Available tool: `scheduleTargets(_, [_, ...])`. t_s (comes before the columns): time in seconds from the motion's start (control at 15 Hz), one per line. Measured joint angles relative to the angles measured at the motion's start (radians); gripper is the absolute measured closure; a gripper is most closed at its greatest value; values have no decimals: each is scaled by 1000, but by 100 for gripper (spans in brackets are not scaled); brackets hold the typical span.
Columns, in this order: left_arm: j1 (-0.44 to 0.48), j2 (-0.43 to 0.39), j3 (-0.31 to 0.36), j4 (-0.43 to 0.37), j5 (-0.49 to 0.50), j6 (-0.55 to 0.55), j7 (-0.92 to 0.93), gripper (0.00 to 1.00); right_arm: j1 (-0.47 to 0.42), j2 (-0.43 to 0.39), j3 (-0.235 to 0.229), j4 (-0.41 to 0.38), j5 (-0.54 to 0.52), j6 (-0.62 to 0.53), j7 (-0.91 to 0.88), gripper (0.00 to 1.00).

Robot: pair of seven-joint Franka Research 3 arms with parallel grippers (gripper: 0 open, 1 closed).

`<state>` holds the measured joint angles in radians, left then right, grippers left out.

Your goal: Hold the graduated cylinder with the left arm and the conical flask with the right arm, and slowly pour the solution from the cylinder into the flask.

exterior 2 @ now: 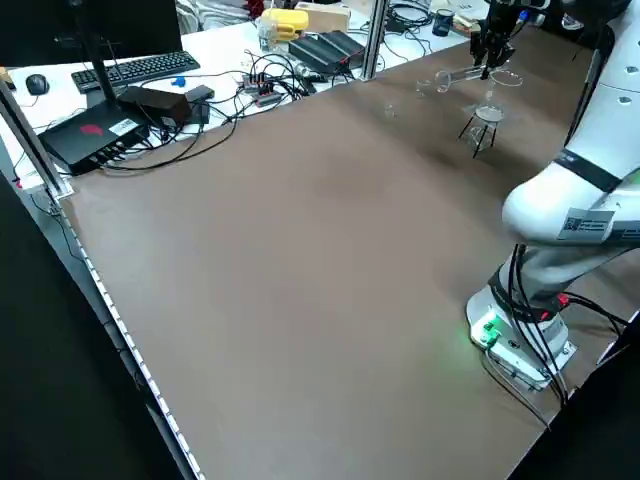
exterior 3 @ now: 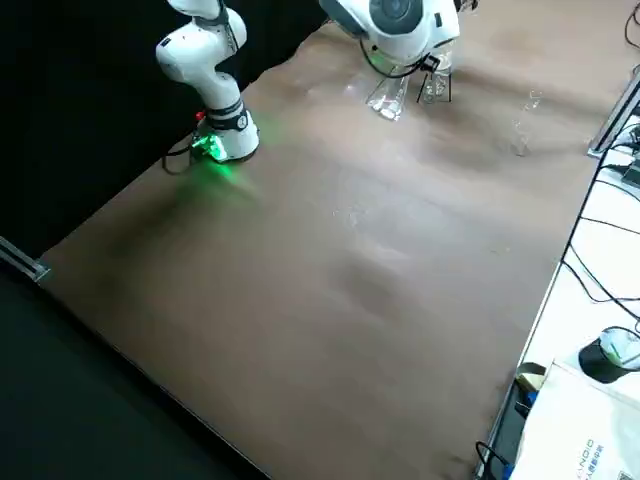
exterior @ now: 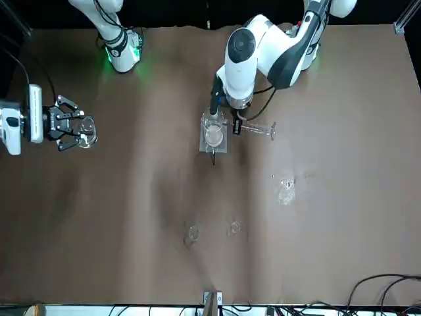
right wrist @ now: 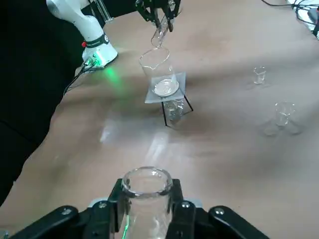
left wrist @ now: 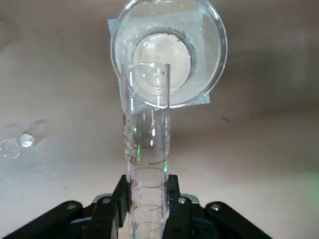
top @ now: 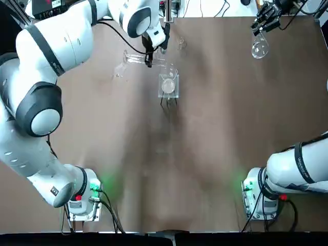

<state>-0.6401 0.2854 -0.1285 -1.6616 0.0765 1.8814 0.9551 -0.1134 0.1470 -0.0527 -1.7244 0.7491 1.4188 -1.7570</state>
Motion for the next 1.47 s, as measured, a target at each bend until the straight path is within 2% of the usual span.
scheduleTargets(0.67, [-30, 8, 0, 4, 52, -34, -33, 66, 139, -6, 5, 0, -1, 87, 120, 61])
scheduleTargets(1.47, [-30, 5, 0, 72, 66, -140, -40, 66, 298, -7, 6, 1, -1, 165, 285, 61])
